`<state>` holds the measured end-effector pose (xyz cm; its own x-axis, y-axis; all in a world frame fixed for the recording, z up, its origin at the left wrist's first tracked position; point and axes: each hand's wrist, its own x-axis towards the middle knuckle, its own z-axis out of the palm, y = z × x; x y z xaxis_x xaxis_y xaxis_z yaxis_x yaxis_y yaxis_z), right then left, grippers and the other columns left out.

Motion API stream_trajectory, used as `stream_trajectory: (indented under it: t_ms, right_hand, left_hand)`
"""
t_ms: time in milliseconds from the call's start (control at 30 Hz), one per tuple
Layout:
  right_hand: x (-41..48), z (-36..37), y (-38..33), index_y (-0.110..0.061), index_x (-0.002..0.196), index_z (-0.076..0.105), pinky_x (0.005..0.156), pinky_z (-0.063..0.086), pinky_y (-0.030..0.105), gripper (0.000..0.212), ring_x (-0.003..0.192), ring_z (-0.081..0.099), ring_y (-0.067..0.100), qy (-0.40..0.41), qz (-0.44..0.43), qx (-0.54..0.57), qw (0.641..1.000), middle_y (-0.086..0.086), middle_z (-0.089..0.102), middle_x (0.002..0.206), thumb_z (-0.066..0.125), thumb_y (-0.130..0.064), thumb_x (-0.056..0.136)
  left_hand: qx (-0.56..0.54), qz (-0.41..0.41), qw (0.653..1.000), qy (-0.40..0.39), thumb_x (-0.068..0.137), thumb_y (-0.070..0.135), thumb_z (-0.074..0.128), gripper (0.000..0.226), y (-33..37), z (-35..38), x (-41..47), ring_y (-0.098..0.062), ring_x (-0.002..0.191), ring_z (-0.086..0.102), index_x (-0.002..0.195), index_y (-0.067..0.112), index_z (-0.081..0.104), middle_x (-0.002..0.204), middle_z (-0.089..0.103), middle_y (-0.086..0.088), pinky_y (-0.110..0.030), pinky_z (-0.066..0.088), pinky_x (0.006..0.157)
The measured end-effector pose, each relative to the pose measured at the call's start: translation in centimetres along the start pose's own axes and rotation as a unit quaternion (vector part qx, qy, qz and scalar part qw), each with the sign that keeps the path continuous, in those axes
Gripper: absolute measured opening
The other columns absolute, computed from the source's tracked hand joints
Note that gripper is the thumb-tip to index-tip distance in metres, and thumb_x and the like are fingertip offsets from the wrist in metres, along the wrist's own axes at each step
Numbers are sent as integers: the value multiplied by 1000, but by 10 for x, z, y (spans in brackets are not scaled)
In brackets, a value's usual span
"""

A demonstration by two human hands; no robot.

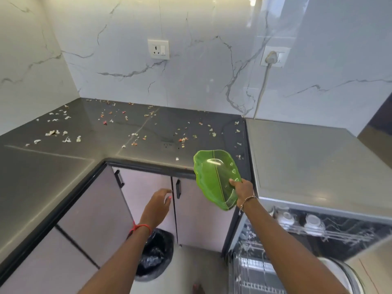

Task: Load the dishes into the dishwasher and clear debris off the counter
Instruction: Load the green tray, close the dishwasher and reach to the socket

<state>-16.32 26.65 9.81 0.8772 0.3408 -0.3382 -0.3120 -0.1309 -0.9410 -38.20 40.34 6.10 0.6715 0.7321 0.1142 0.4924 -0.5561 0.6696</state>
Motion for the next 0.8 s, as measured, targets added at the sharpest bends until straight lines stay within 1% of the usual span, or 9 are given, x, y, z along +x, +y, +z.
stream_trajectory:
  t_ms: [100, 167, 233, 333, 433, 533, 600, 700, 800]
  right_hand:
    - [-43, -25, 26, 12, 107, 59, 71, 50, 36, 25, 66, 54, 20, -5, 21, -17, 1000, 12, 61, 82, 60, 5, 83]
    - [-70, -43, 41, 11, 108, 59, 81, 50, 38, 25, 78, 56, 23, -4, 34, -36, 999, 22, 64, 98, 60, 2, 85]
    - [-93, -60, 53, 11, 108, 59, 83, 49, 37, 25, 85, 55, 24, 2, 34, -41, 999, 26, 62, 108, 60, 2, 85]
    - [-118, -82, 72, 12, 110, 58, 87, 50, 41, 27, 81, 57, 24, 9, 38, -21, 999, 26, 63, 104, 59, 4, 84]
    - [-140, -104, 88, 10, 98, 61, 90, 49, 50, 16, 78, 57, 26, 19, 54, -26, 998, 28, 63, 101, 60, 4, 83]
    - [-152, -128, 104, 13, 103, 61, 79, 52, 37, 21, 66, 54, 22, 28, 59, -29, 997, 16, 61, 85, 60, 4, 84]
    - [-160, -145, 111, 12, 106, 60, 66, 52, 27, 23, 63, 53, 19, 33, 62, -31, 997, 13, 59, 88, 59, 4, 84]
    - [-167, -168, 124, 14, 106, 59, 70, 51, 35, 24, 61, 52, 18, 41, 83, -20, 996, 15, 58, 90, 59, 4, 84]
    - [-169, -193, 135, 12, 106, 60, 61, 47, 28, 23, 64, 53, 20, 51, 98, -25, 994, 14, 58, 89, 59, 3, 85]
  left_hand:
    - [-1, -9, 1000, -15, 96, 7, 44, 29, -1, 4, -54, -24, 120, 49, 122, 2, 55, 126, 56, -12, -27, 33, 102]
    - [1, -23, 999, -29, 96, 8, 43, 29, -1, 5, -88, -24, 120, 49, 122, 3, 55, 127, 56, -11, -26, 33, 102]
    - [10, -27, 998, -48, 96, 8, 43, 29, -1, 7, -117, -22, 118, 50, 122, 4, 56, 126, 56, -9, -24, 33, 101]
    - [16, -28, 997, -67, 97, 9, 42, 29, -4, 9, -143, -22, 115, 54, 120, 4, 58, 124, 60, -10, -25, 36, 100]
    - [11, -22, 997, -78, 96, 7, 44, 25, 2, 20, -167, -25, 105, 58, 113, 1, 61, 113, 64, -13, -31, 42, 96]
    - [-4, -18, 995, -93, 95, 7, 47, 23, 11, 37, -186, -29, 99, 60, 110, -2, 63, 106, 66, -16, -34, 46, 90]
    - [-15, -30, 993, -110, 94, 6, 48, 24, 19, 52, -195, -31, 100, 60, 110, -1, 63, 106, 66, -17, -34, 45, 87]
    - [-49, -52, 988, -134, 93, 6, 47, 20, 33, 73, -207, -34, 86, 63, 101, 1, 64, 91, 68, -19, -39, 49, 80]
    - [-72, -54, 984, -154, 92, 8, 47, 21, 50, 96, -217, -36, 76, 63, 94, -3, 64, 81, 67, -22, -45, 51, 76]
